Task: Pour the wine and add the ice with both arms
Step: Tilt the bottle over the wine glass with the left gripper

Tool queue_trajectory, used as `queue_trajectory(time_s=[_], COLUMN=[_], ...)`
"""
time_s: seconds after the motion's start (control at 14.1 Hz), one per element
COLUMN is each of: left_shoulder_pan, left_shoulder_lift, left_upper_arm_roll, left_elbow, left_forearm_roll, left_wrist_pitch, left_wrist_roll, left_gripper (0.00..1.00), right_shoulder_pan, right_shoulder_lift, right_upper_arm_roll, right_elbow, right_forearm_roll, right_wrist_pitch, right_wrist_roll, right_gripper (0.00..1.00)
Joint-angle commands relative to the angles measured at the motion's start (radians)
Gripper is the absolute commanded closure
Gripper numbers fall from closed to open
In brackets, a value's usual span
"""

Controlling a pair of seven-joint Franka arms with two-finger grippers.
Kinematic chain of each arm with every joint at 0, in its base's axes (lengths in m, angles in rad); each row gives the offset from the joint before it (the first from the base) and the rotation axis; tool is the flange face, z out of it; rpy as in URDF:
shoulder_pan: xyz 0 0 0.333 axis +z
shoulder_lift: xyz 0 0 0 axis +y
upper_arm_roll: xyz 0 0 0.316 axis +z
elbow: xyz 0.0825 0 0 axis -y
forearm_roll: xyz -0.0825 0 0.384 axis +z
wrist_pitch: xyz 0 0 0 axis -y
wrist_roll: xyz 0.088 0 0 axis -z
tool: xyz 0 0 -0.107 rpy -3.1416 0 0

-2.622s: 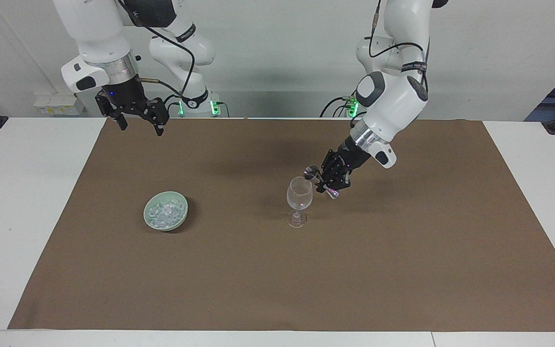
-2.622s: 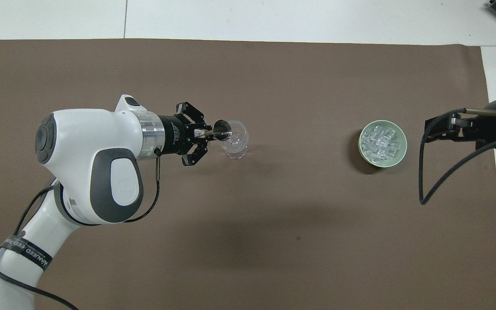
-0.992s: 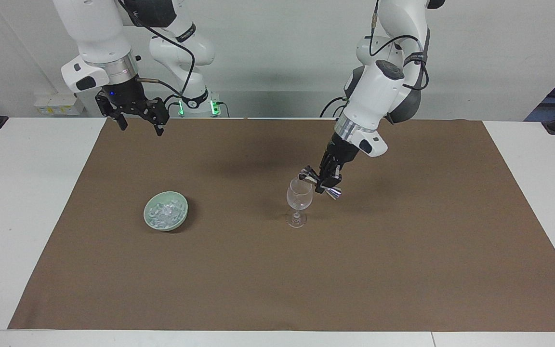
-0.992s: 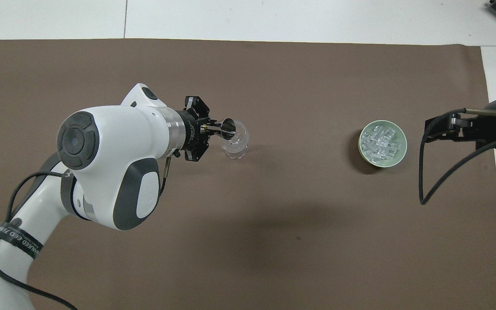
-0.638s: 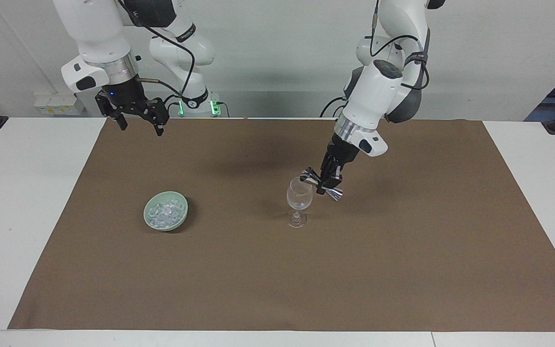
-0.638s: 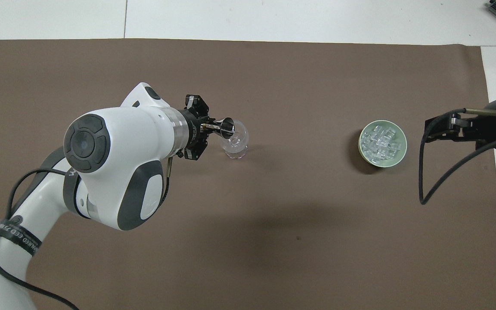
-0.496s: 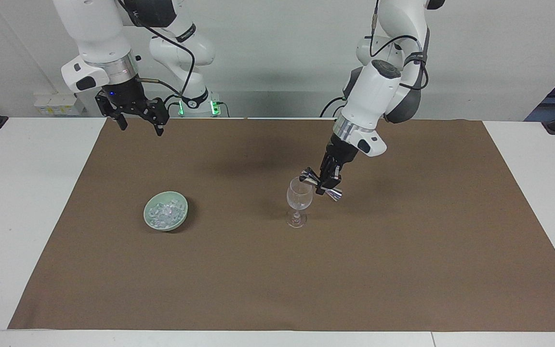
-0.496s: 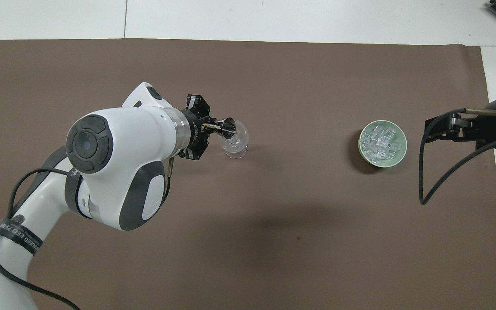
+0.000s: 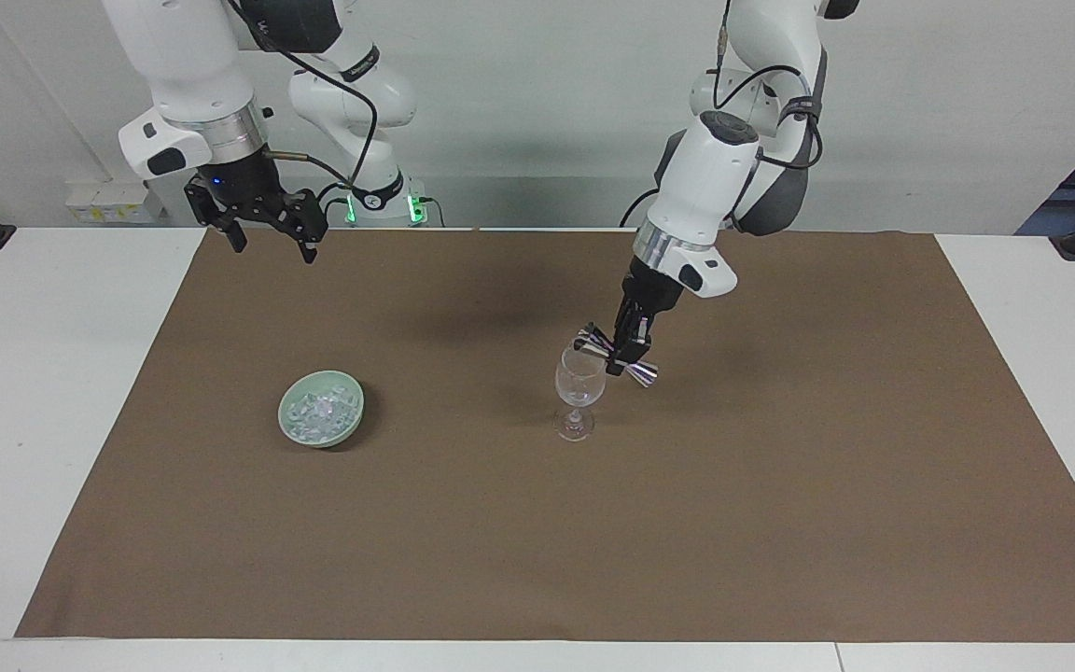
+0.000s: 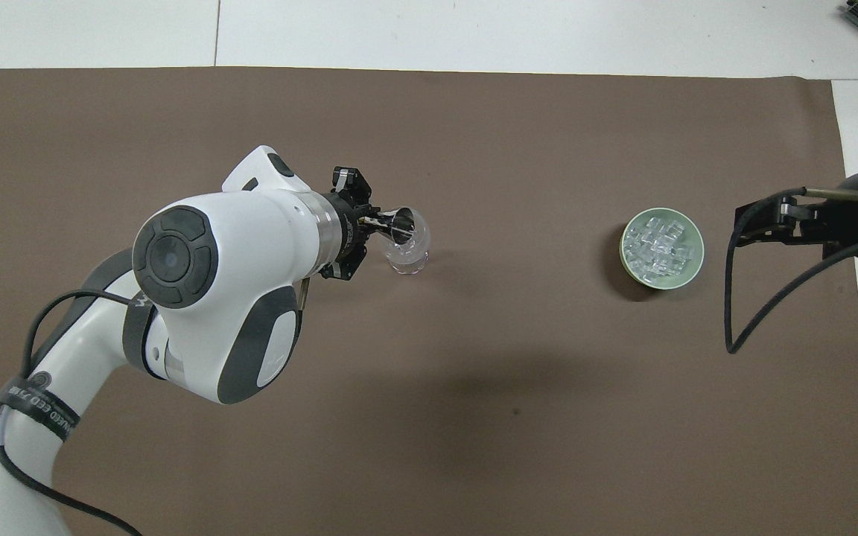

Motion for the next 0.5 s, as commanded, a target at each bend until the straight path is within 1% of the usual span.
queue_trajectory(time_s=[0.0, 0.43], left_shoulder_pan=[-0.019, -0.019], left_shoulder_lift=[0.012, 0.015], left_upper_arm_roll=[0.016, 0.016], left_elbow=[0.017, 0.011], left_forearm_roll=[0.028, 0.057], left_wrist_pitch=[0.006, 0.0], left_wrist_roll=[-0.029, -0.028], left_gripper=[1.0, 1.0], right_shoulder_pan=[-0.02, -0.02], right_shoulder_lift=[-0.021, -0.021], right_upper_arm_roll=[0.008, 0.008], right_elbow=[-0.023, -0.023], right_forearm_roll=[0.021, 0.021], right_wrist_pitch=[-0.001, -0.001], right_wrist_roll=[-0.026, -0.026], right_gripper=[0.0, 0.0])
